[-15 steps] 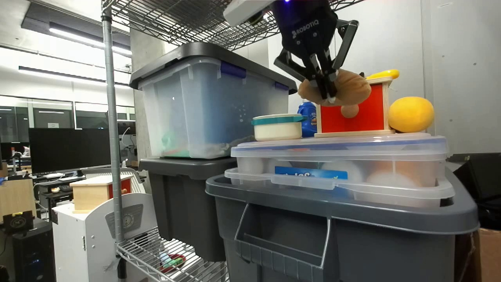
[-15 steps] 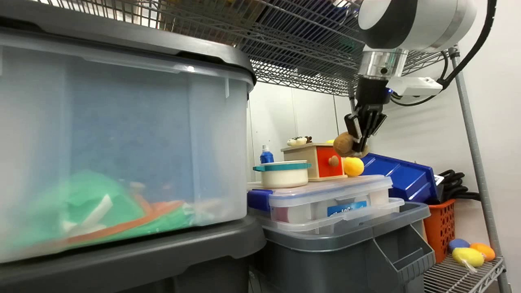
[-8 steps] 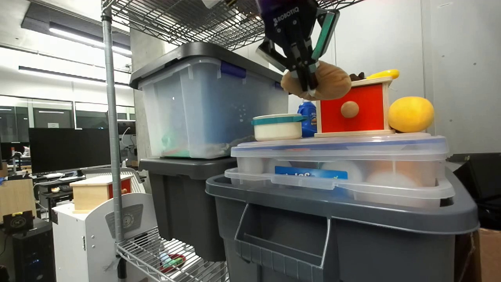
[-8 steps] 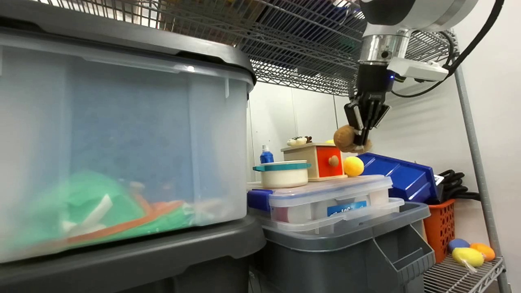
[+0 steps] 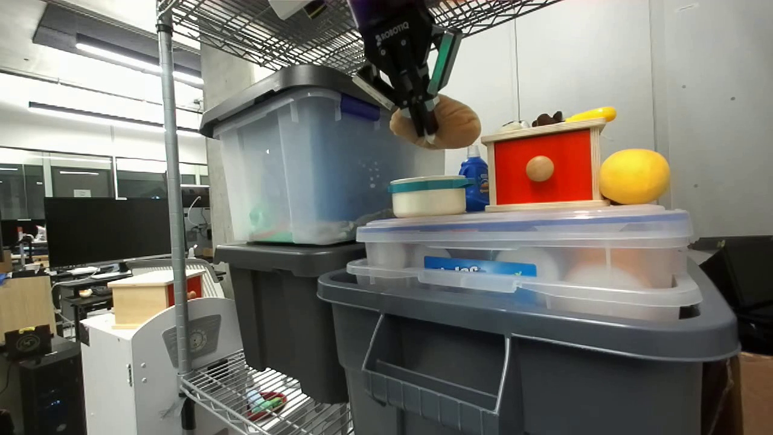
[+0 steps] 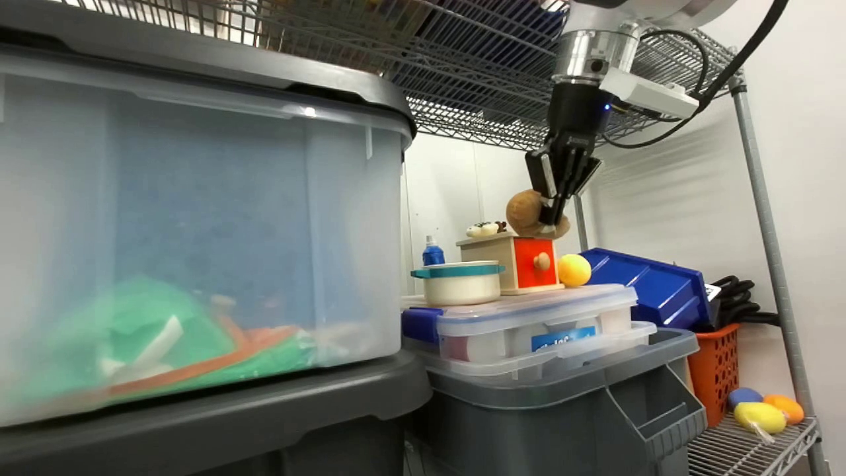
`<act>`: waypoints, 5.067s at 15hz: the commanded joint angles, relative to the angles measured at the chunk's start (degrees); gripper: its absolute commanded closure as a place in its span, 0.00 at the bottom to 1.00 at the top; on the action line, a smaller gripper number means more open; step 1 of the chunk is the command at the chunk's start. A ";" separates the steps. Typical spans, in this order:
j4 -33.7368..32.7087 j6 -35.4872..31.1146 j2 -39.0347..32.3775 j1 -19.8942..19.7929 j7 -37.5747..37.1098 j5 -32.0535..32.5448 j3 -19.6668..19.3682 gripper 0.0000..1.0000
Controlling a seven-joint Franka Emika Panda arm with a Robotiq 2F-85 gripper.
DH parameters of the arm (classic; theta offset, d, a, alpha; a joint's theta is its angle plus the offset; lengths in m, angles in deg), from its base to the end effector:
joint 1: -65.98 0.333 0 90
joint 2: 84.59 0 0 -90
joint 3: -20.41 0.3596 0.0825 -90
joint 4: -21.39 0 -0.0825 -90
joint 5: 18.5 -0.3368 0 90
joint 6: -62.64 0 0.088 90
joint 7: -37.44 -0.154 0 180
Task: Pick up the bread plush toy and the yellow plush toy and put them on the left
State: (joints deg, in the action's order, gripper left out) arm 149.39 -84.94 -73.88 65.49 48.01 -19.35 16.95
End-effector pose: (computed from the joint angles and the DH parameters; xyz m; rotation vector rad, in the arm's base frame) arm 0.5038 -0.0364 0.5318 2.9866 0.1542 0.8066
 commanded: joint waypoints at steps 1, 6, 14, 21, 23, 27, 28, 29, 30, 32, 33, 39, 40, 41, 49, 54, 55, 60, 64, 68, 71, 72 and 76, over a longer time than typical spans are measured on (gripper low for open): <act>-0.29 -0.41 0.50 1.17 0.96 -2.04 0.32 0.98; -1.50 -2.20 -1.86 1.04 0.09 -0.62 0.55 0.98; -4.20 -8.38 -8.25 0.36 0.16 0.20 0.60 0.98; -7.14 -9.58 -10.70 0.47 -0.74 0.67 1.17 0.98; -7.76 -9.57 -11.04 0.75 -0.90 0.76 1.64 0.98; -8.69 -9.47 -11.67 1.11 -1.08 0.92 2.72 0.98; -8.90 -9.42 -11.84 1.17 -1.06 0.93 2.97 0.98; -9.12 -9.49 -12.13 1.19 -1.01 0.91 3.18 0.98; -9.37 -9.52 -12.43 1.20 -0.90 0.87 3.32 0.98; -9.63 -9.66 -13.16 1.16 -0.46 0.48 3.54 0.98; -9.72 -9.73 -13.48 1.13 -0.48 0.57 3.61 0.98; -10.45 -9.98 -14.71 1.00 0.11 0.24 3.79 0.98; -10.63 -10.01 -14.76 0.99 0.11 0.30 3.79 0.98; -10.83 -9.99 -14.84 0.98 0.15 0.34 3.80 0.98; -13.69 -9.37 -16.49 1.00 -0.50 0.50 3.79 0.67; -14.19 -8.57 -15.98 0.88 -0.44 -0.01 3.85 0.38; -14.28 -8.68 -16.07 0.85 -0.34 -0.12 3.86 0.30; -14.03 -8.86 -15.89 0.81 -0.16 -0.33 3.89 0.00; -13.02 -8.07 -14.61 0.69 0.72 -1.60 4.10 0.00; -12.13 -7.89 -13.52 0.43 1.40 -2.90 4.05 0.00; -11.44 -6.85 -11.71 -0.03 1.94 -4.26 3.80 0.00; -11.13 -6.46 -11.05 -0.20 1.41 -4.24 3.51 0.00; -9.22 -1.93 -6.98 -1.33 1.74 -5.66 2.11 0.00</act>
State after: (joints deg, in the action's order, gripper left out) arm 137.68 -90.54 -85.32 65.02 48.22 -22.65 19.88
